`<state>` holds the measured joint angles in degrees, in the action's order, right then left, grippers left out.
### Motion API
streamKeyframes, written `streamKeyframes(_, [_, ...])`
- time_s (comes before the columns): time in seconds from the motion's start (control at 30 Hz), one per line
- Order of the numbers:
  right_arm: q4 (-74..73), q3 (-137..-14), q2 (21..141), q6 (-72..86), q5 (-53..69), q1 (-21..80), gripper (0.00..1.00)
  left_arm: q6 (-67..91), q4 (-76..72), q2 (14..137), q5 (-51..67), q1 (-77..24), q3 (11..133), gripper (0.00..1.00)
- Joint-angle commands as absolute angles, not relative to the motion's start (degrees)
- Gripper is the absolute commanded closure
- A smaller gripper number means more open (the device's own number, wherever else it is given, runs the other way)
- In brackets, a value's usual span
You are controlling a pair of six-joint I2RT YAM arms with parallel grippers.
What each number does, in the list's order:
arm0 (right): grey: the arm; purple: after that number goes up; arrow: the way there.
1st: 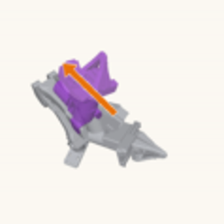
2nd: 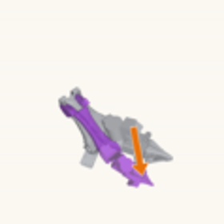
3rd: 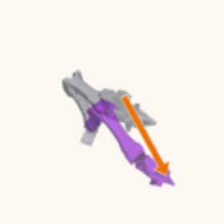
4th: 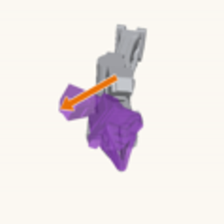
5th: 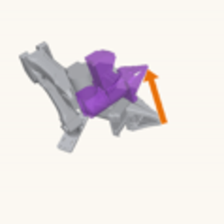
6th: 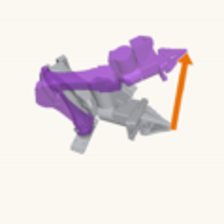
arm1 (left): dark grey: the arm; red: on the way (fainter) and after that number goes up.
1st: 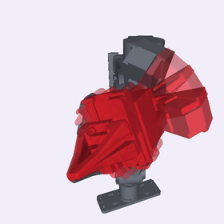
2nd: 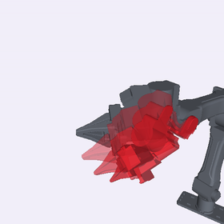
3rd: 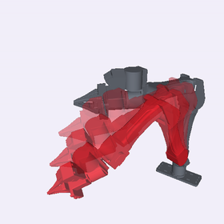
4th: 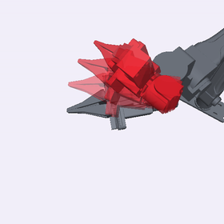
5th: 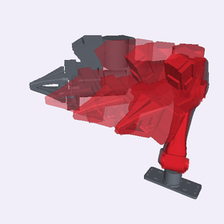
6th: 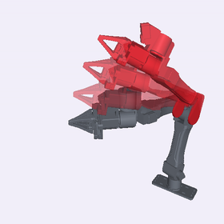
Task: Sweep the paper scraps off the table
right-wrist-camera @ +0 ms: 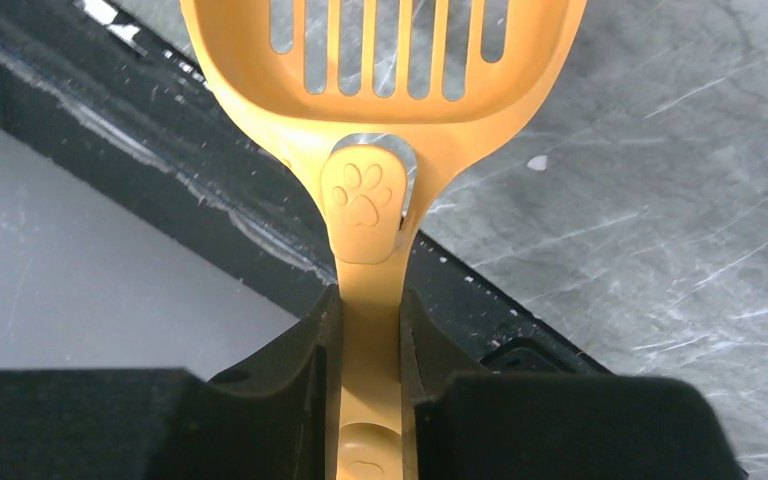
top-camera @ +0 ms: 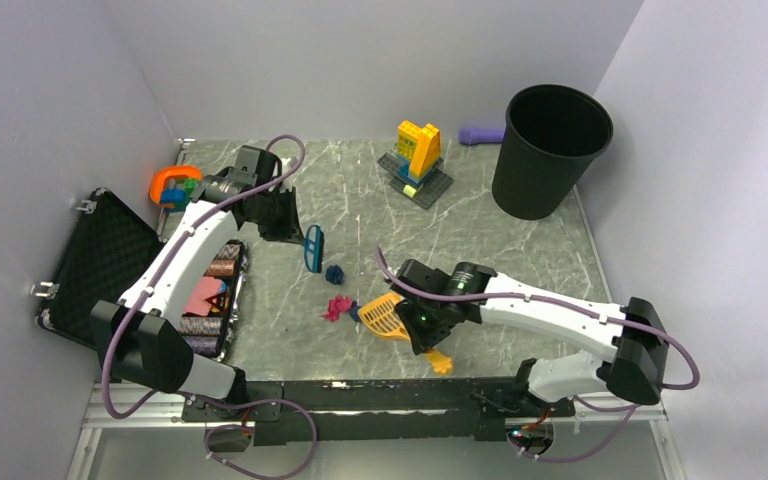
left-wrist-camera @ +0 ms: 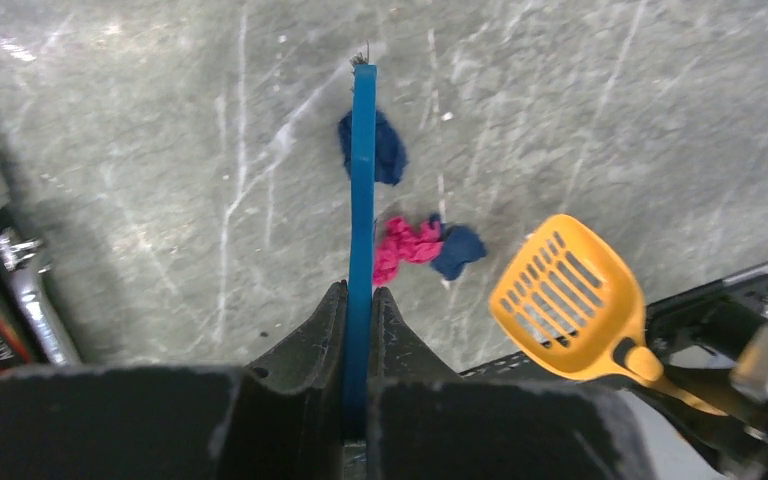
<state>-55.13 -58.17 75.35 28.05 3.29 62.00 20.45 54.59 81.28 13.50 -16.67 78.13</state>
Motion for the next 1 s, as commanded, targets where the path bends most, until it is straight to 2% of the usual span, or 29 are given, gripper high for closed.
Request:
streamKeyframes(0.0, [-57.8,-57.7,73.4,29.6,6.2,64.4,1.0,16.2,57.7,80.3,6.6,-16.7,79.2,1.0])
streamKeyframes(0.17, [-57.3,-59.8,79.8,28.7,4.8,66.5,1.0,15.2,57.7,80.5,0.4,-16.7,81.0,1.0])
streamKeyframes(0.33, [-54.8,-63.6,86.1,26.1,4.3,66.7,1.0,13.3,58.4,83.2,-12.2,-16.7,84.1,1.0])
streamKeyframes(0.5, [-53.8,-72.7,96.1,23.7,0.3,66.5,1.0,12.4,60.3,87.7,-19.9,-16.7,87.6,1.0])
streamKeyframes(0.7, [-54.3,-84.0,108.0,24.3,-2.1,63.8,1.0,11.8,58.4,90.0,-18.9,-16.8,88.1,1.0])
streamKeyframes(0.97, [-55.4,-85.0,107.2,23.4,-1.0,62.9,1.0,6.2,51.9,91.4,-6.8,-16.7,85.4,1.0])
